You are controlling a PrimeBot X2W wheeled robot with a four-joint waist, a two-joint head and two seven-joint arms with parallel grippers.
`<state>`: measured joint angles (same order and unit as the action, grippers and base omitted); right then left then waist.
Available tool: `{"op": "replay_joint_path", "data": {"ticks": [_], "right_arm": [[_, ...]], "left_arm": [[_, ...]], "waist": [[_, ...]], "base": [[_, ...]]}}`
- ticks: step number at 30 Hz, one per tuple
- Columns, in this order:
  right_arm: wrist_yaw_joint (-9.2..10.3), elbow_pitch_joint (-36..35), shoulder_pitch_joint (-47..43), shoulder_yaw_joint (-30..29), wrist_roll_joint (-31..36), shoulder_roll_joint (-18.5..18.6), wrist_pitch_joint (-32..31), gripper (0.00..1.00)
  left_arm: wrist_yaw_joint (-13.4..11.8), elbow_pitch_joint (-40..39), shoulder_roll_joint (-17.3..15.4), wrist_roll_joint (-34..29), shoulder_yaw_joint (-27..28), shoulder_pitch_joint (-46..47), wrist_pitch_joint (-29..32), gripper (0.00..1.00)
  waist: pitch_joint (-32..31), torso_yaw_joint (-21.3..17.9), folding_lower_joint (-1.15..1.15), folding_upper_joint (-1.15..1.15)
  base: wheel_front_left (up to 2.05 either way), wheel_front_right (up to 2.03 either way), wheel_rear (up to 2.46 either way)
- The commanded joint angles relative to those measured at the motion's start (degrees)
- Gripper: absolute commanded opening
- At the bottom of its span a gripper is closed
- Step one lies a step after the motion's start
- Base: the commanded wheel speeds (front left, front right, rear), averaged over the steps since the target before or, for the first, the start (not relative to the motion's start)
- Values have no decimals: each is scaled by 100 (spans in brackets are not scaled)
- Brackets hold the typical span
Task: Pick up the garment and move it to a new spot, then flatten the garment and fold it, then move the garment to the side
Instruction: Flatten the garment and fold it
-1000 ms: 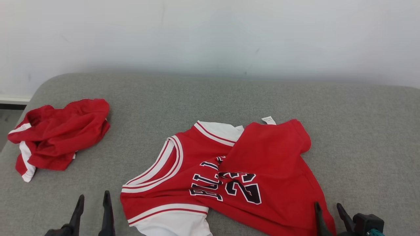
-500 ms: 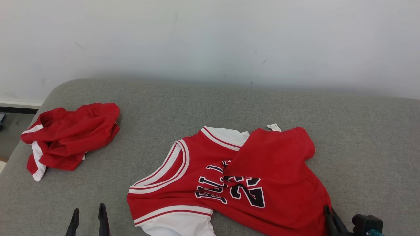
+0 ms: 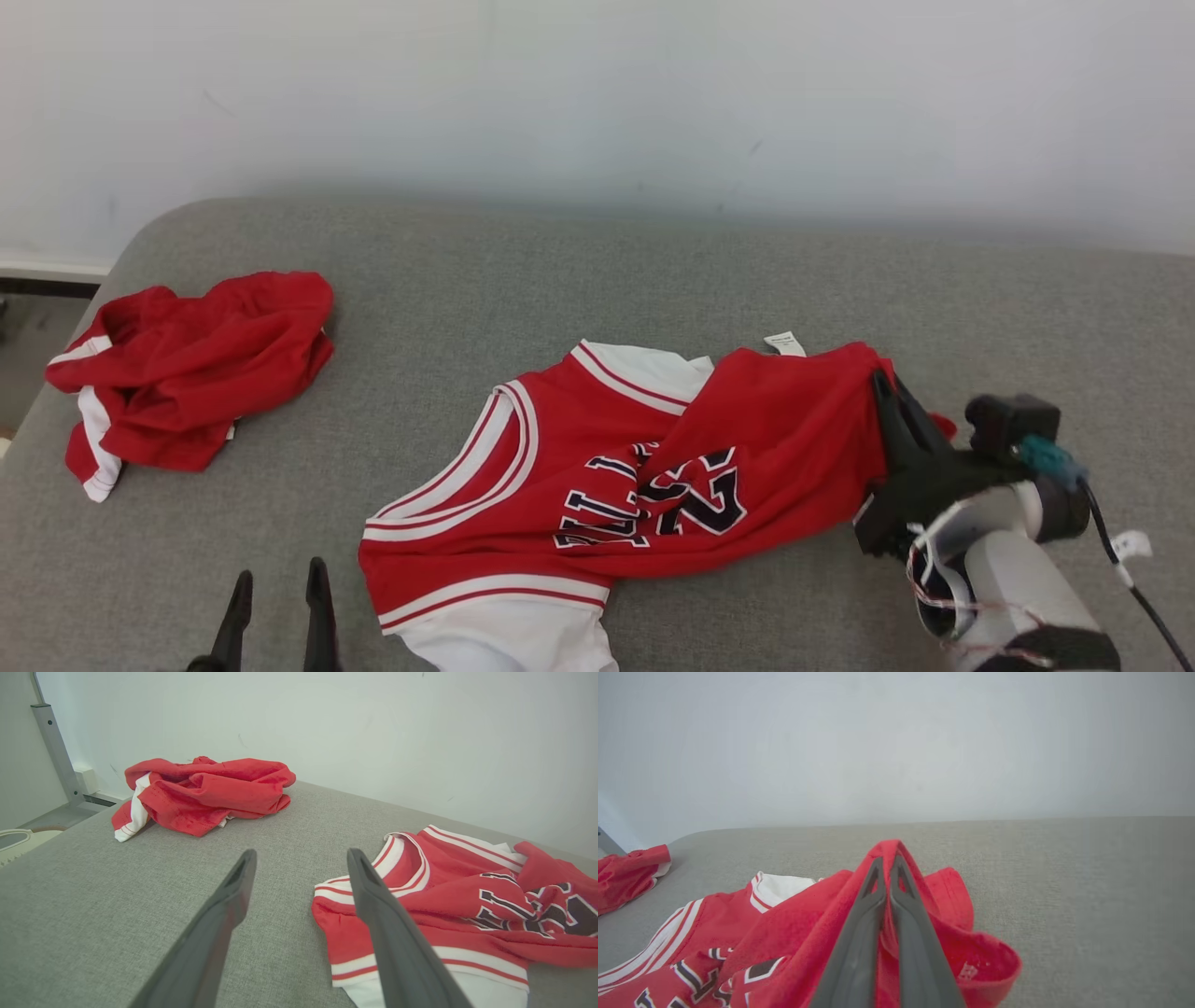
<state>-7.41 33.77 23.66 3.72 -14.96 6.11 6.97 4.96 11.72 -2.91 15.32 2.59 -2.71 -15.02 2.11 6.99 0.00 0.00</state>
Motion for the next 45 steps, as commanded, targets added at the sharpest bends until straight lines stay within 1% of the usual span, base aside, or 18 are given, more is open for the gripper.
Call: {"op": "replay_joint_path", "data": {"ticks": [1,4,8,11,12,13,14,15,18,22,23,24,26,29,31,34,45], "right_arm": [[-14,64,75,24,7,14,-20,0],[-14,601,639,131,65,-22,-113,0],[-14,1369,1247,269,145,-121,40,0],[-14,1909,1520,334,208,-165,243,0],[-14,2071,1601,348,212,-186,326,4],[-14,2198,1665,360,205,-199,408,37],[-14,2313,1704,368,188,-212,480,96],[-14,2424,1730,376,162,-218,537,100],[-14,2576,1790,377,-69,-250,695,100],[-14,2387,1688,515,-334,-257,815,100],[-14,2300,1620,530,-409,-217,820,100],[-14,2033,1503,513,-522,-76,832,100],[-14,1765,1298,437,-562,51,827,100],[-14,1651,1009,255,-578,195,830,100],[-14,1762,878,142,-545,283,830,100],[-14,1928,741,26,-507,277,831,100],[-14,2703,850,31,-582,-48,829,100]], "left_arm": [[-23,-3,4,44,-6,104,-8,100],[-16,61,3,51,-96,217,-8,100],[-4,150,4,79,-162,371,-8,100],[14,198,2,75,-195,432,-8,100],[20,220,2,67,-199,435,-8,100],[25,233,3,60,-199,445,-8,100],[28,240,3,54,-191,446,-8,100],[27,249,3,48,-173,436,-8,100],[20,262,3,48,-140,381,-8,100],[26,270,3,70,-148,340,-8,100],[30,264,3,77,-155,343,-8,100],[34,240,3,92,-170,351,-8,100],[37,228,4,98,-180,345,-8,100],[44,196,3,108,-203,300,-8,100],[37,193,3,109,-233,263,-8,100],[47,197,3,104,-249,268,-8,100],[118,270,3,7,-260,425,-8,100]], "waist": [[85,85,0,0],[214,194,0,0],[342,317,0,0],[371,384,0,0],[370,394,0,0],[368,400,0,0],[362,397,0,0],[355,384,0,0],[310,315,0,0],[237,207,0,0],[225,191,0,0],[202,165,0,0],[184,148,0,0],[169,136,0,0],[170,141,0,0],[187,151,0,0],[329,319,0,0]], "base": [[0,0,0],[0,0,0],[0,0,0],[0,0,0],[0,0,0],[0,0,0],[0,0,0],[0,0,0],[0,0,0],[0,0,0],[0,0,0],[0,0,0],[0,0,0],[0,0,0],[0,0,0],[0,0,0],[0,0,0]]}}
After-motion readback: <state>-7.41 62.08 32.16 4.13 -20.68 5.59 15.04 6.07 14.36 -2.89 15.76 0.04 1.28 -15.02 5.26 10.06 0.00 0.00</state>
